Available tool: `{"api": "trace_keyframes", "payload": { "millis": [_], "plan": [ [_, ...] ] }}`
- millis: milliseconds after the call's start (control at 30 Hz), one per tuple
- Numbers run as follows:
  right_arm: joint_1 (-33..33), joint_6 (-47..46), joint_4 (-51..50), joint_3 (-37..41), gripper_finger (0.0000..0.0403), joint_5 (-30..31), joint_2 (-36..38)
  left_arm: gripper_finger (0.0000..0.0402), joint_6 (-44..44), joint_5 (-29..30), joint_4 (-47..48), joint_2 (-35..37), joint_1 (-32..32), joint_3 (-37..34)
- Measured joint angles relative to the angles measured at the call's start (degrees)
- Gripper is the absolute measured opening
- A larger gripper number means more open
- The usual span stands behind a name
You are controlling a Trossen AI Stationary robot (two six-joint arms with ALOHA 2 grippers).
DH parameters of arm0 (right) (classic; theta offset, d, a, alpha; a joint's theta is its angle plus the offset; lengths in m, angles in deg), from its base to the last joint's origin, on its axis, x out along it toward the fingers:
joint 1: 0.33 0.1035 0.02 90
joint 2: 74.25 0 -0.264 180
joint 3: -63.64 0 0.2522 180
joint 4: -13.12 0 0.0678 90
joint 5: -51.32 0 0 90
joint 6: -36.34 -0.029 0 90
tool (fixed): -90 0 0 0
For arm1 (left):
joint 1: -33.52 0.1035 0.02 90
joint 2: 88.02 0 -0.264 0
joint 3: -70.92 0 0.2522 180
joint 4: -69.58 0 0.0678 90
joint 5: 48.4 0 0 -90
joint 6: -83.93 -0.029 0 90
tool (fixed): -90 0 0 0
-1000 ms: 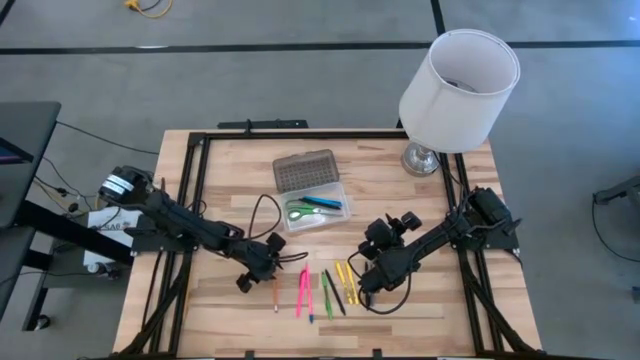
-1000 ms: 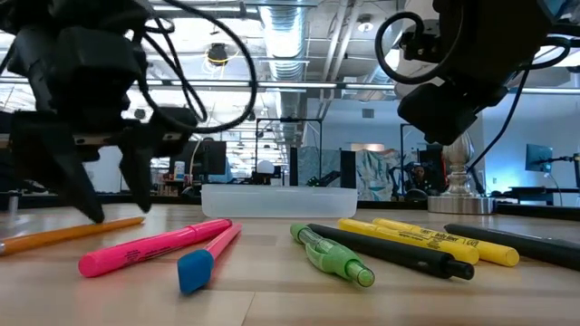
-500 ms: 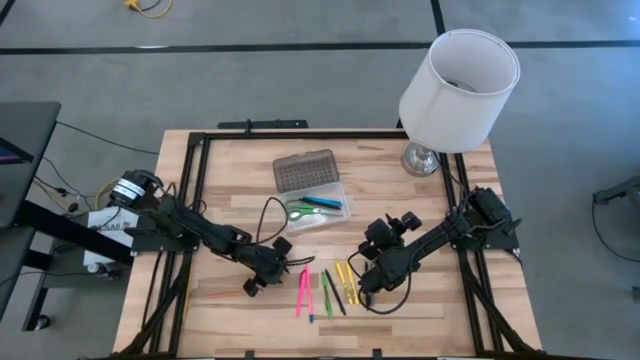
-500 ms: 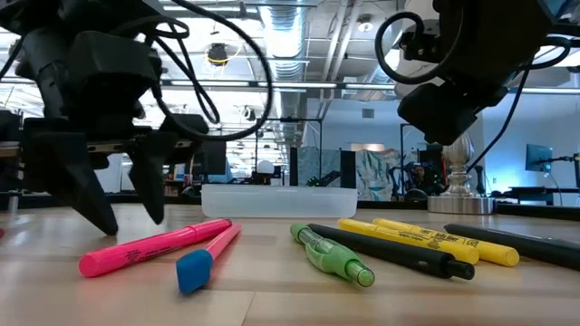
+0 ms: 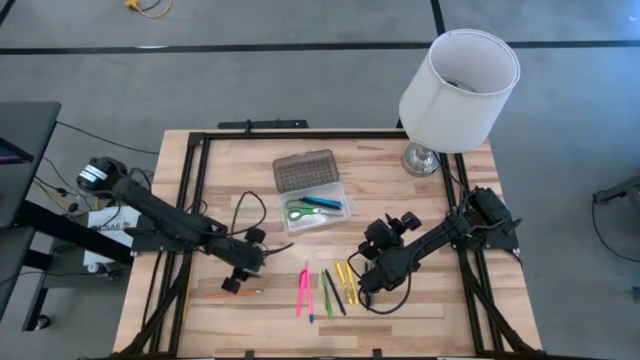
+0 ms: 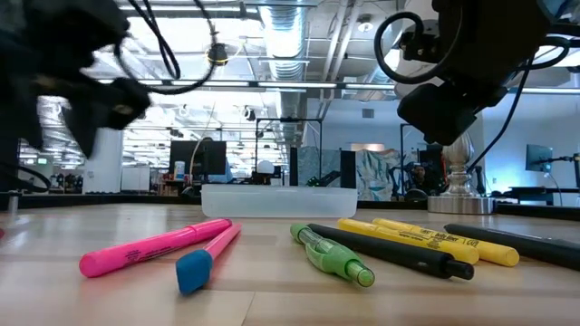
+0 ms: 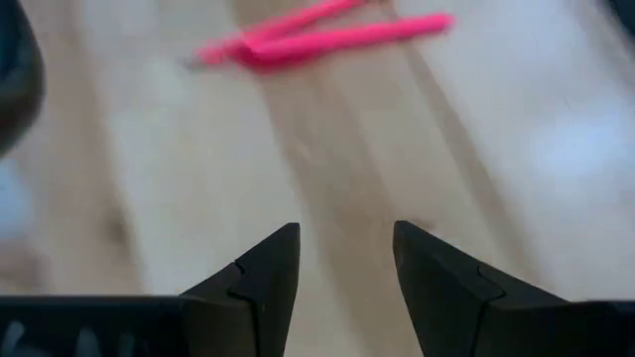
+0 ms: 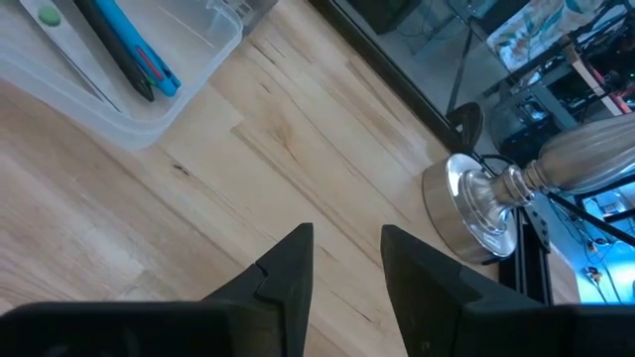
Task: Pick & place school supplies into a supply box
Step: Put the orange pencil into the transparent supply box
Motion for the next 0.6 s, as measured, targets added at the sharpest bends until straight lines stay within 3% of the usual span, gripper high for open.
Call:
{"api": "trace_keyframes", "payload": {
  "millis": [300, 600],
  "plan": [
    [0.0, 0.0, 0.1, 0.0, 0.0116, 0.0, 0.0, 0.0160, 15.8, 4.7, 0.3, -5.4, -12.3, -0.1],
    [0.0, 0.0, 0.1, 0.0, 0.0116, 0.0, 0.0, 0.0160, 25.4, 4.9, 0.5, -10.9, -16.0, -0.1]
  ]
}}
